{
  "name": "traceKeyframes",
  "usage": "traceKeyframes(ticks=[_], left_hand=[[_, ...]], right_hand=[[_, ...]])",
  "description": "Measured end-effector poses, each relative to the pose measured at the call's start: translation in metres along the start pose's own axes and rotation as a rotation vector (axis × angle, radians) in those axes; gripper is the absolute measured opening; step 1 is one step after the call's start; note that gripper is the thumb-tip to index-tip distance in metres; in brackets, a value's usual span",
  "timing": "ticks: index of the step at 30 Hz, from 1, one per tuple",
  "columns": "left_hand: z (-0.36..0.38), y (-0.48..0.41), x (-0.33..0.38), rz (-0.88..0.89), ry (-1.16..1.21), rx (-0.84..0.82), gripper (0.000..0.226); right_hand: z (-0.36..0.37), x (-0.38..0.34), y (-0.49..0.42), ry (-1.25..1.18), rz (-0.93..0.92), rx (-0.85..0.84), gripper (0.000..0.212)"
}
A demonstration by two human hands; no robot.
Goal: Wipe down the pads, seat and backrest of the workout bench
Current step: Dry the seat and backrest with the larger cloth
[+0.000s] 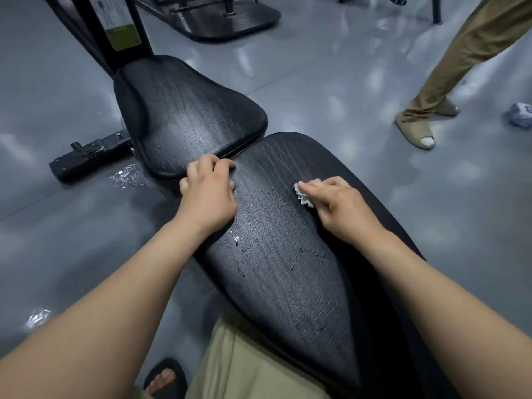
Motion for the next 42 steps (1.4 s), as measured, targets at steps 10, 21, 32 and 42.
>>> traceKeyframes(ticks=[10,21,32,42], left_hand=[[0.0,0.0,-0.001,0.009,0.0,-0.006,0.041],[0.0,0.0,-0.002,0.022,-0.001,0.007,0.041],[0.0,0.001,-0.002,0.027,-0.003,-0.002,0.042],[0.0,0.001,-0.001,0.033,-0.01,0.007,0.041]], right_hand=[[0.006,-0.023,-0.013,-0.053,0.051,0.075,0.039],[0.013,-0.006,-0.054,-0.018,0.159,0.142,0.036],[0.017,-0.025,-0.057,-0.032,0.023,0.071,0.029],[0.034,-0.061,-0.029,-0.1,-0.186,-0.142,0.035]])
Point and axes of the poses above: each hand's wrist, its own y-axis away from the middle knuckle, its own z-axis out of the palm, x = y × z, the point moved 7 cm from there along -y, towards the middle knuckle, and after that the axes turned 8 degrees about -y, right-handed, at the moved point
